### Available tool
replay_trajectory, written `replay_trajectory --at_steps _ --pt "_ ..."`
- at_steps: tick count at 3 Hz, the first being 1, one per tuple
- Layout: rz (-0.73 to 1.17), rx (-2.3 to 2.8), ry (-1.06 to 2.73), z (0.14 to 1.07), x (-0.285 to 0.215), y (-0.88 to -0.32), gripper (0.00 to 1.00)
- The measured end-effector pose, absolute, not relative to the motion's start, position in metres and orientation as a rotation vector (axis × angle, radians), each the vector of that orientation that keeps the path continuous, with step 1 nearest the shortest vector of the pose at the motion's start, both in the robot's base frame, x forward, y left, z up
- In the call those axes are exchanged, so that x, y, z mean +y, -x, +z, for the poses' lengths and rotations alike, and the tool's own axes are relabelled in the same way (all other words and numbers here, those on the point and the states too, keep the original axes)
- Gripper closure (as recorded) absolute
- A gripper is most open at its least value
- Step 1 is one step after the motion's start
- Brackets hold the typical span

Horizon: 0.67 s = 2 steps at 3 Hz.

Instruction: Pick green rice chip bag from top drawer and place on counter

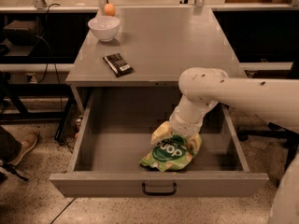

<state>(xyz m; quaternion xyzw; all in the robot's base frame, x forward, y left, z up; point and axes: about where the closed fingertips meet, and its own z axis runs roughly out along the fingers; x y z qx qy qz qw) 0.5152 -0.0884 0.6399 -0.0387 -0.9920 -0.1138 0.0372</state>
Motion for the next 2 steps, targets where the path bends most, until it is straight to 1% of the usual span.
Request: replay_trajectory --at_steps 2 --pt "-0.341 -2.989 0.229 0.6164 -0.0782 -0.5132 0.65"
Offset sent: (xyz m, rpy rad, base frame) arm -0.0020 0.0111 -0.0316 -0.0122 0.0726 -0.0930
